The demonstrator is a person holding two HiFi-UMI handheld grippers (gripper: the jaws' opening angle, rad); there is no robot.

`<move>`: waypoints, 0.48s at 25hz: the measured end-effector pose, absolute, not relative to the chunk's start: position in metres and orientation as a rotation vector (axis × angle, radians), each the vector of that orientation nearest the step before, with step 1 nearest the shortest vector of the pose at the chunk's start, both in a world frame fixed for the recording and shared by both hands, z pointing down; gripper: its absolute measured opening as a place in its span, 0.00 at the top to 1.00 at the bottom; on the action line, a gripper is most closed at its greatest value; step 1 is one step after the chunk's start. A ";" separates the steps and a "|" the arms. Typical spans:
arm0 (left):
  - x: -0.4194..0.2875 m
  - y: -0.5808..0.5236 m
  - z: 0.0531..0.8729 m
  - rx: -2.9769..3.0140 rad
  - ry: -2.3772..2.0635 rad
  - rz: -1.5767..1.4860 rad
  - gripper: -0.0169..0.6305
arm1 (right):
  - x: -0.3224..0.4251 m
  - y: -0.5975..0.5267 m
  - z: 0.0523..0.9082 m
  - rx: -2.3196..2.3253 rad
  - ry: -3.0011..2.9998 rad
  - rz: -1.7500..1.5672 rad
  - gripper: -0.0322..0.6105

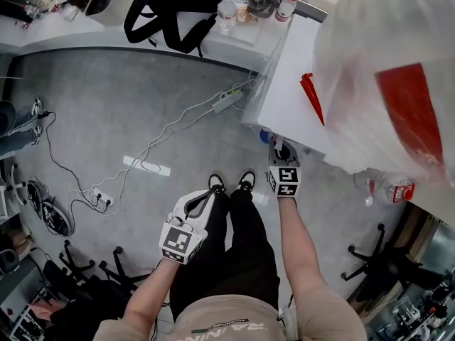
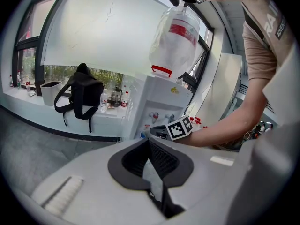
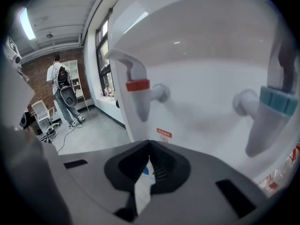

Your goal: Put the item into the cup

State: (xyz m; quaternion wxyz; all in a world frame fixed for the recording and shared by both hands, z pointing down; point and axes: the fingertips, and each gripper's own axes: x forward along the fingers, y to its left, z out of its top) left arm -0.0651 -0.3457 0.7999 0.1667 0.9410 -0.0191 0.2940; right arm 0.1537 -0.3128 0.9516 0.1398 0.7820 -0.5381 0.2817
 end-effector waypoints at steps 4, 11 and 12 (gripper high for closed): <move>-0.071 -0.347 0.804 2.666 -0.077 0.841 0.96 | 0.157 -0.315 0.959 2.256 -1.548 0.810 0.93; -0.076 -0.345 0.810 2.649 -0.092 0.849 0.96 | 0.156 -0.313 0.961 2.245 -1.550 0.788 0.93; -0.076 -0.344 0.810 2.648 -0.092 0.846 0.96 | 0.156 -0.312 0.958 2.249 -1.552 0.778 0.93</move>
